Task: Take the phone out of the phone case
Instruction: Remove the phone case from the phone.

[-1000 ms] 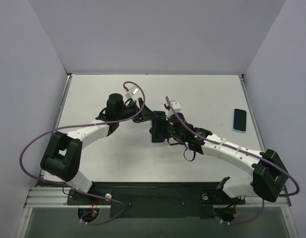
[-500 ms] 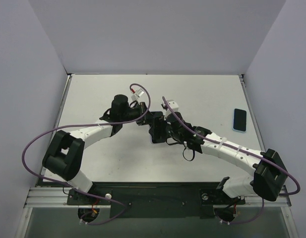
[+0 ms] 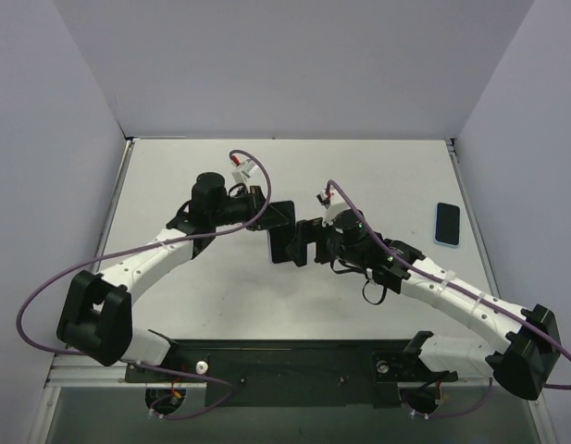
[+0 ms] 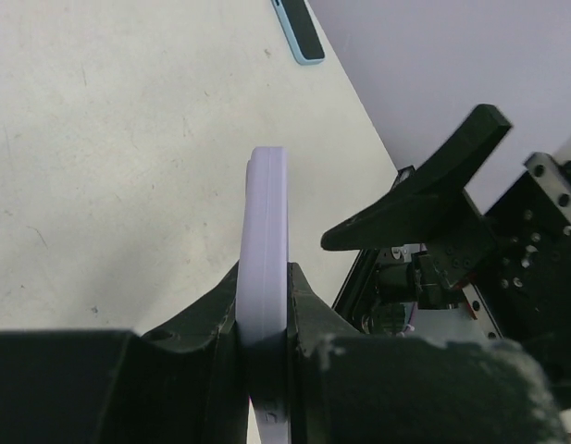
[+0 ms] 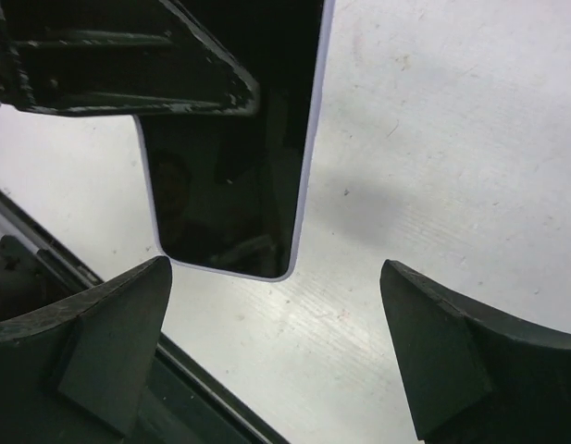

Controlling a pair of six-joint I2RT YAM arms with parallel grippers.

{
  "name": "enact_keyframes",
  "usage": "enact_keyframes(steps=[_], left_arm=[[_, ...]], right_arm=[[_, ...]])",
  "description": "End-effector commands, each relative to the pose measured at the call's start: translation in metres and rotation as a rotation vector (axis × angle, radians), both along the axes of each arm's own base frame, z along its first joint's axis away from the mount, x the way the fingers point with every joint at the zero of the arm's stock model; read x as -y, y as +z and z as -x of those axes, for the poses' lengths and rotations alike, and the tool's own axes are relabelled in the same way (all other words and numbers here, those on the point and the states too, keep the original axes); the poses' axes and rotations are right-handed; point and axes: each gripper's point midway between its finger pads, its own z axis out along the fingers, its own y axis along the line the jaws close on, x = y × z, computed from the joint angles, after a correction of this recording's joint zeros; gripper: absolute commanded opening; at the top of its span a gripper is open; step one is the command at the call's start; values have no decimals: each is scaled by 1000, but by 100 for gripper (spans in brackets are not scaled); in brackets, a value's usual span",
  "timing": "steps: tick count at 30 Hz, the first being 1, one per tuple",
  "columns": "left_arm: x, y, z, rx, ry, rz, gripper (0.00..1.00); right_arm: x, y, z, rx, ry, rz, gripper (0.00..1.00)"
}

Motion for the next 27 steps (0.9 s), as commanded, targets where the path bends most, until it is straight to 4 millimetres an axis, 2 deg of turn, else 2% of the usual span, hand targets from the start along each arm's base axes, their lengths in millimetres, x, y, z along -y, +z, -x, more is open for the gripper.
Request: enact_keyframes(steps=[1,3,4,6,7,8,9,10,11,14,18,19,23,27], left_arm=[[-2,78,10,251,-62,76,0],[-5,86,19,255,-92,75,0],[-7,90,22,254,-96,79,0],[-14,102,35,203,-107,149,0],[-19,101,36,215,-99,180,0],[-25,113,44,186,-83,227,0],[-32,111,42,181,-53,252,0],[-38,120,49,159,-36,288,0],[-44,118,50,144,-19,311,0],[-51,132,69,95,-19,421,0],[-56,132,78,35,6,466,0],[-56,133,80,35,5,471,0],[-58,136,83,30,9,471,0],[-57,137,83,19,5,463,0]], right_arm=[[-10,-7,21,-104,104,-52,90],[-14,-1,25,-165,120,-136,89],[-22,12,33,-210,180,-237,86],[-25,25,38,-191,220,-326,83],[-23,24,41,-183,223,-342,82],[-24,29,47,-173,251,-368,82],[-27,35,47,-158,264,-411,81],[-31,37,57,-177,320,-439,77],[-35,43,58,-165,338,-488,74],[-47,63,73,-156,450,-606,64],[-55,88,84,-121,553,-752,52],[-57,88,85,-140,558,-763,47],[-59,95,91,-128,605,-797,36],[-56,89,96,-126,618,-765,24]])
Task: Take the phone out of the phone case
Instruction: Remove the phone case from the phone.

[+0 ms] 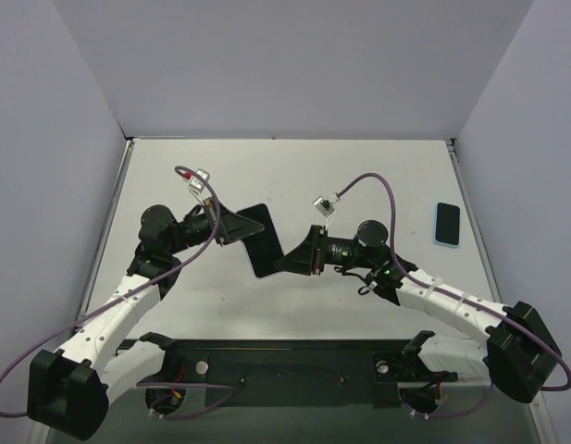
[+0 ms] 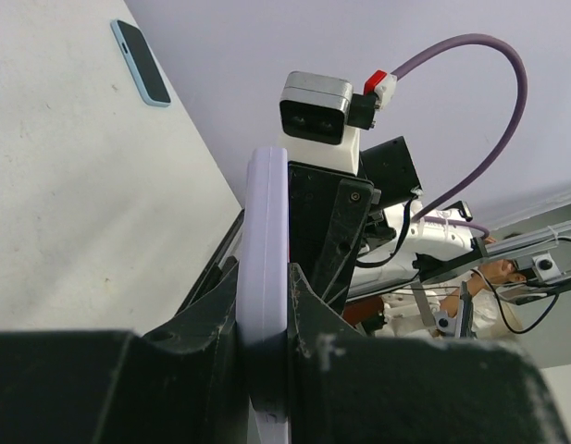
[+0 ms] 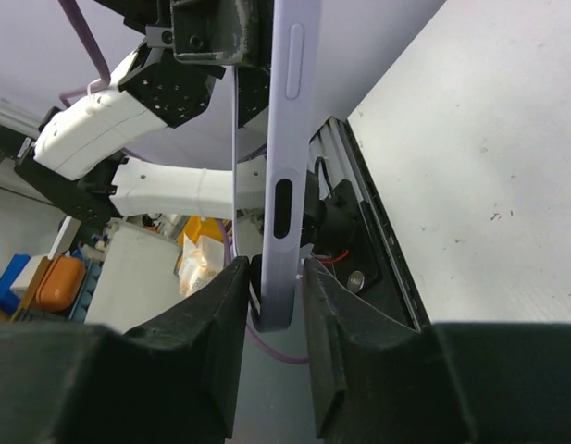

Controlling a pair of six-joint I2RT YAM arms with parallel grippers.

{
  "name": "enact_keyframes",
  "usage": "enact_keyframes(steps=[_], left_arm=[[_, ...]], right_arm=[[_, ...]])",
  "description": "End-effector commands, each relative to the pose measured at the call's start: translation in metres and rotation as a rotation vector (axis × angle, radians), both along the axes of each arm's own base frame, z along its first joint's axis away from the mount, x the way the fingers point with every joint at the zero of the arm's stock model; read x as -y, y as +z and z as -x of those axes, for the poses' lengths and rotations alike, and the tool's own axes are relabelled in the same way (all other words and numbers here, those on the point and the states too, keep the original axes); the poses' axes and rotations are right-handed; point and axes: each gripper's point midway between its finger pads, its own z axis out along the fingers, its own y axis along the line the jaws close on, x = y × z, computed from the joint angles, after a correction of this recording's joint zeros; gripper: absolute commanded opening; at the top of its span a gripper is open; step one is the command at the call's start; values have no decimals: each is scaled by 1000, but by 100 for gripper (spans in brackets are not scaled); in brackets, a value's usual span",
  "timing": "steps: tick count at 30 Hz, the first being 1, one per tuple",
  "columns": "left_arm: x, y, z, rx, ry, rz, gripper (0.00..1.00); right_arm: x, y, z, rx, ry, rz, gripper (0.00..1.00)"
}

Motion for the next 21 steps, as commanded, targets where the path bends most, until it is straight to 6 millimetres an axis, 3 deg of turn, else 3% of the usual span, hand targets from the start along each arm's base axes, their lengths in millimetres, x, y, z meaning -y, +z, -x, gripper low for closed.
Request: enact_keyframes(steps=[1,6,13,21], left_arm=[[-3,42,9,105,-22,67,0],[-3,47,12,103,-47,56,0],[-3,54,21,123,-91,54,0],[-3,56,27,136,-114,54,0]], right_arm=[[3,25,17,113,71,-90,23],[6,32,35,126,146,-104,29],[9,17,47,188,187,36,30],[-1,34,54,209,237,-3,29]])
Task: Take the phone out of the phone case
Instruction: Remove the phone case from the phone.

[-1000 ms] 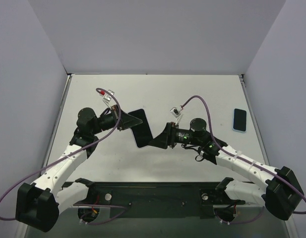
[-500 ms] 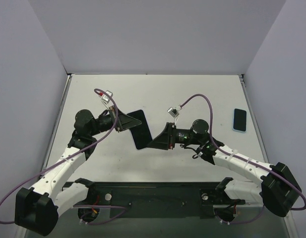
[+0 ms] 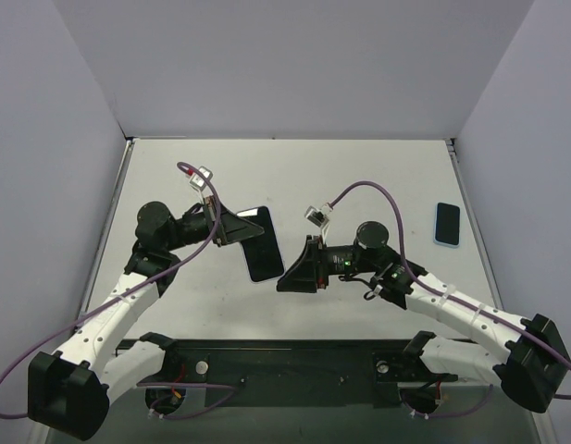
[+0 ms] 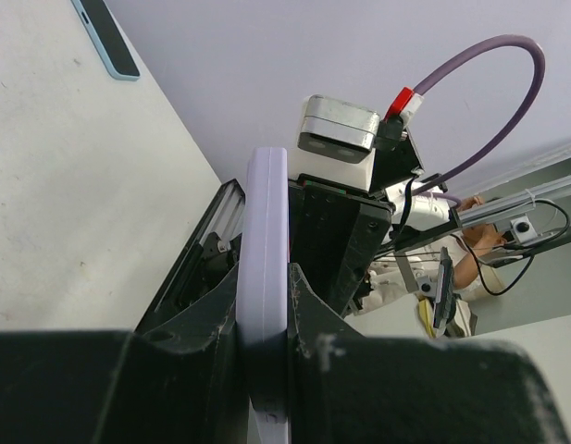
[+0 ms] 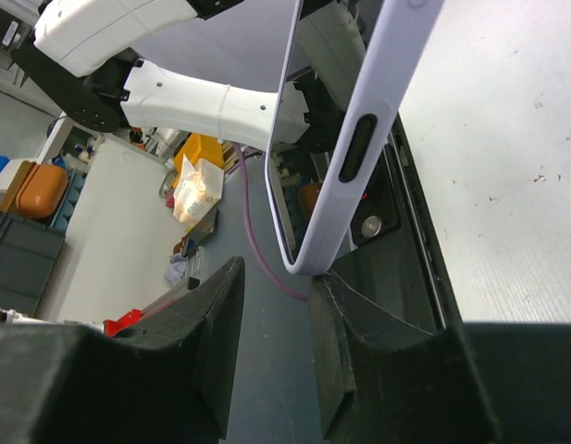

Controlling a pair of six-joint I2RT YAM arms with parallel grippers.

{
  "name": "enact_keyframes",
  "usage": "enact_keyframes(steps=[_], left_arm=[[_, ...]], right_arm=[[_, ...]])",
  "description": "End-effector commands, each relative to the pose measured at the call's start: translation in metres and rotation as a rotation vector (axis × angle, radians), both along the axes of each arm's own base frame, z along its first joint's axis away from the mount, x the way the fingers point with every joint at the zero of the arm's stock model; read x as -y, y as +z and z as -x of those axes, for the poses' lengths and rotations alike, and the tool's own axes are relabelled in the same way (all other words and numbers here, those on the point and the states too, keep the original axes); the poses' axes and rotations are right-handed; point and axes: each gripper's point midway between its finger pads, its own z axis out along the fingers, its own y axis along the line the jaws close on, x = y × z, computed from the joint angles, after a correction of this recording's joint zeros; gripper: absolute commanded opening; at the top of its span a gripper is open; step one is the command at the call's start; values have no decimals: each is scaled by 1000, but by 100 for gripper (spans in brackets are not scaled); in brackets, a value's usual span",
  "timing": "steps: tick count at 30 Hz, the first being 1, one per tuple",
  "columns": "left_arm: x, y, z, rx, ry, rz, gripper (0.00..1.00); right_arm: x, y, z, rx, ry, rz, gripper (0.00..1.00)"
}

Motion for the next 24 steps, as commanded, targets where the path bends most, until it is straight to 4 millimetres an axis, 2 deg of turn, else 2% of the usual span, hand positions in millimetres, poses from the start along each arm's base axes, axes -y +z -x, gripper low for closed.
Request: enact_keyframes(steps=[1,5,6,9,11,12,17,24], left_arm=[[-3,43,12,128,-22,53,0],[-3,45,15,138,-37,57,0],[-3,46,16,138,-40,57,0],[-3,48,16,139,-39,66,0],[-1,52,18,145,-59,81,0],[-2,52,19,143,-61,84,0],[-2,54,21,150,-65,86,0],[-3,55,27,153,-77,86,0]], right_arm=[[-7,28,6,95,52,-67,30],[-12,35,2,86,47,-93,25],[-13,35,1,85,47,-95,19],[-15,31,1,84,52,-87,10],[-17,26,-1,78,50,-77,11],[-18,25,-1,73,56,-73,17],[-19,32,-2,66,49,-104,27],[-19,36,-1,68,64,-112,26]])
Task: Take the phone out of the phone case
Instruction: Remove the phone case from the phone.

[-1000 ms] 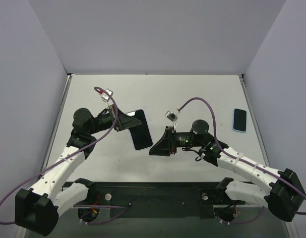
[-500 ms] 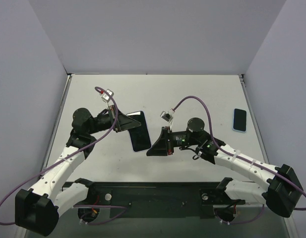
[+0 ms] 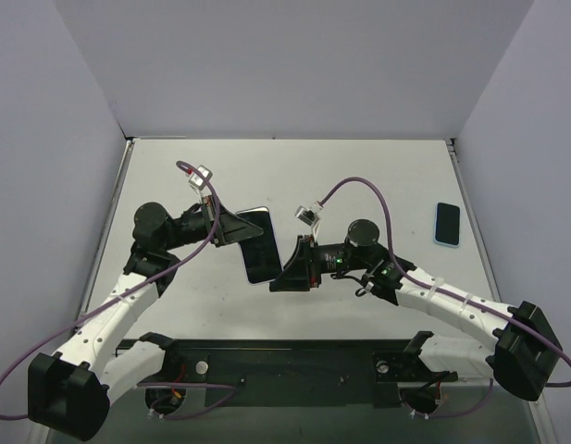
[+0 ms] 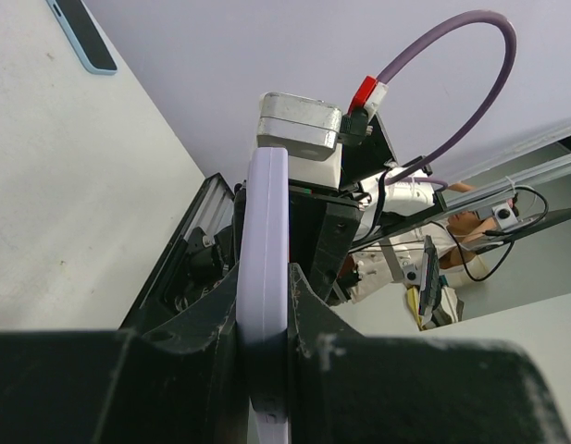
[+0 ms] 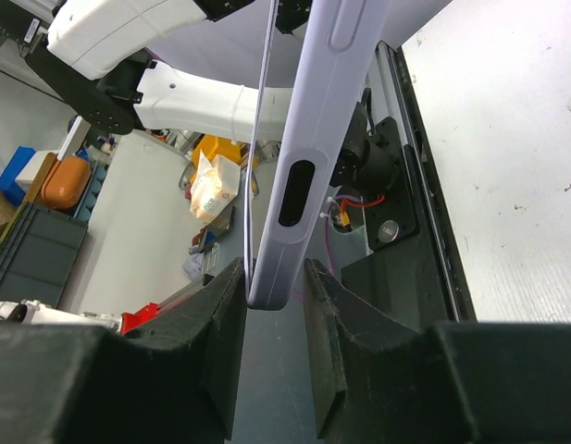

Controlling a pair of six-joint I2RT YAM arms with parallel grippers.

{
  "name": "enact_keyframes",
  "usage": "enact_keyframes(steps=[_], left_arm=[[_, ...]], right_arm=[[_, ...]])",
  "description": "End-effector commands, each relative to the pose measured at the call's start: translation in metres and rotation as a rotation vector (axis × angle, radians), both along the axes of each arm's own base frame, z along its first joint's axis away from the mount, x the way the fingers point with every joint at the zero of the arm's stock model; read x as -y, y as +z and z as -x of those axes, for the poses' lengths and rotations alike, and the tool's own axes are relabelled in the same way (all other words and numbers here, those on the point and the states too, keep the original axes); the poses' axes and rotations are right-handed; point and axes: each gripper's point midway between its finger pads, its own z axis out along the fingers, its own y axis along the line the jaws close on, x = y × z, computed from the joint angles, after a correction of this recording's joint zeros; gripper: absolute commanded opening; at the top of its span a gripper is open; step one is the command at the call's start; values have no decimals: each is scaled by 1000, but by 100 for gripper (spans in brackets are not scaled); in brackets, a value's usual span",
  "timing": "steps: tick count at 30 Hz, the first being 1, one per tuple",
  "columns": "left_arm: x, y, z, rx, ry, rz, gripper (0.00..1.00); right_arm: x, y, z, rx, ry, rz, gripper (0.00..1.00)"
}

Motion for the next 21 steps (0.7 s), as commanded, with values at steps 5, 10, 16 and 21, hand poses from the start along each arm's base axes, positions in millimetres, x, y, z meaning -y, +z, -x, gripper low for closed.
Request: enact_keyframes(steps=[5,10,16,21], left_arm=[[-3,46,21,146,-39,61,0],[-4,58,28,154,-64,98,0],[-10,80,31,104,-57,185,0],[-16,105,29,10,-87,335,0]], right_arm=[[-6,36,-1,97,34,-102,27],[-6,32,-1,133,48,-79,9],[-9,14,-15,246,29,47,0],[-16,34,-16,291,28,-90,0]])
